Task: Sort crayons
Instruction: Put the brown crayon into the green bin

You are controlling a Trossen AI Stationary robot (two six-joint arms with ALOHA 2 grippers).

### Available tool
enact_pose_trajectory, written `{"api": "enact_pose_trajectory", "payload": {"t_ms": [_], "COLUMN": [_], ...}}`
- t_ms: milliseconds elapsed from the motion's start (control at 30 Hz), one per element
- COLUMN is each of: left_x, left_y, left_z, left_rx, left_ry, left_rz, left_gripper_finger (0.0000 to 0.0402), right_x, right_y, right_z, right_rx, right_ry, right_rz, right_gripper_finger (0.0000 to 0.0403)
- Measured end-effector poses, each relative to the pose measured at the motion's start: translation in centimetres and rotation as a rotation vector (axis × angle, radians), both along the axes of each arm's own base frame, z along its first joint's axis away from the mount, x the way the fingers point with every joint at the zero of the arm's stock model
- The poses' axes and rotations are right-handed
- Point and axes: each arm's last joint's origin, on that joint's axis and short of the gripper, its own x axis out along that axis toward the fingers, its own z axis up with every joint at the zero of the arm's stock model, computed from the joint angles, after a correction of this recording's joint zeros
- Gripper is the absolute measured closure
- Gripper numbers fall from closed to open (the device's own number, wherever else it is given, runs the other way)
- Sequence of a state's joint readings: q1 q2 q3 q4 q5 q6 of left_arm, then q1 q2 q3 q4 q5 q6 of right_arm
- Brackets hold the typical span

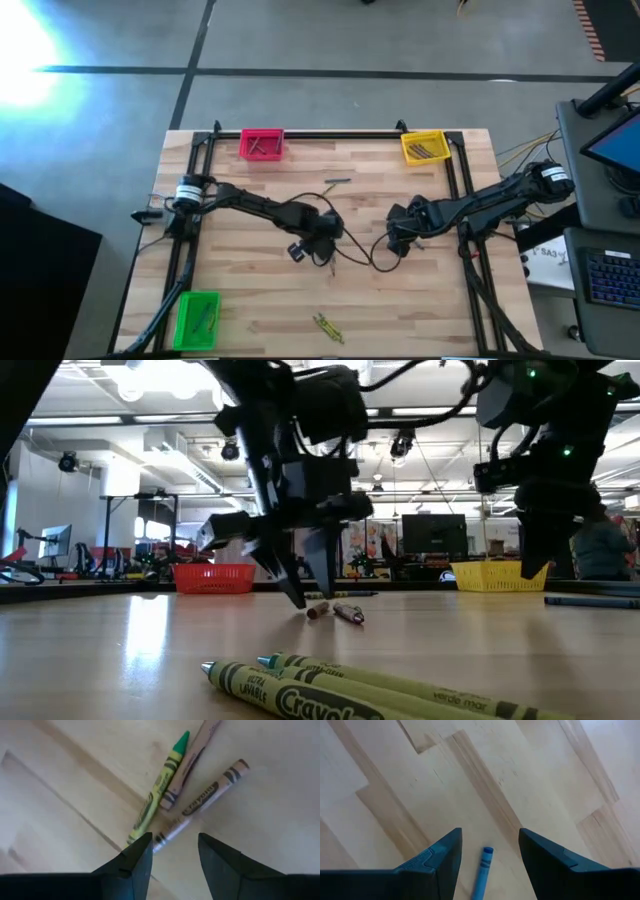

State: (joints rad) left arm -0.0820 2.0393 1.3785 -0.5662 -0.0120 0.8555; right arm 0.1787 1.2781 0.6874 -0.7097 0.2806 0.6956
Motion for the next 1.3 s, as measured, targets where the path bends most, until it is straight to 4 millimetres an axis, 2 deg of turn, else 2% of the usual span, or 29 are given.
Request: {"api": "enact_pose_trajectory", "payload": {"t_ms": [300, 433, 567, 733, 867, 933, 1100, 1200, 1300], "left_x": [2.4, 3.2, 3.7, 3.6, 3.5, 3.1, 0.5, -1.4, -3.9], "left_y": [-1.1, -1.3, -1.4, -1.5, -1.5, -1.7, -3.2, -3.8, -4.2], "left_z": [-0.9, -1.6, -2.0, -1.8, -1.1, -0.7, 0.8, 2.6, 3.6], "left_rx": [0.072, 0.073, 0.066, 0.052, 0.019, -0.008, -0.111, -0.209, -0.249], "left_ry": [0.15, 0.245, 0.321, 0.353, 0.369, 0.39, 0.508, 0.484, 0.451], "left_rz": [-0.219, -0.232, -0.208, -0.166, -0.051, 0.007, 0.129, 0.206, 0.34], "left_gripper_finger": [0.0263, 0.027, 0.0306, 0.0384, 0.0391, 0.0395, 0.04, 0.04, 0.0401], "right_x": [-1.1, -1.2, -1.2, -1.2, -1.2, -1.1, -1.1, -1.1, -1.0], "right_y": [-0.2, -0.2, -0.2, -0.2, -0.2, -0.2, -0.3, -0.3, -0.4], "right_z": [-1.3, -1.4, -1.4, -1.4, -1.4, -1.4, -1.4, -1.4, -1.4], "right_rx": [-0.008, -0.007, -0.007, -0.008, -0.017, -0.019, -0.024, -0.05, -0.068], "right_ry": [0.05, 0.052, 0.051, 0.052, 0.052, 0.053, 0.049, 0.047, 0.041], "right_rz": [-0.004, -0.013, -0.013, -0.01, -0.001, 0.004, 0.016, 0.018, 0.016], "right_gripper_finger": [0.0213, 0.0213, 0.0213, 0.0213, 0.0213, 0.0213, 0.0213, 0.0213, 0.0213]}}
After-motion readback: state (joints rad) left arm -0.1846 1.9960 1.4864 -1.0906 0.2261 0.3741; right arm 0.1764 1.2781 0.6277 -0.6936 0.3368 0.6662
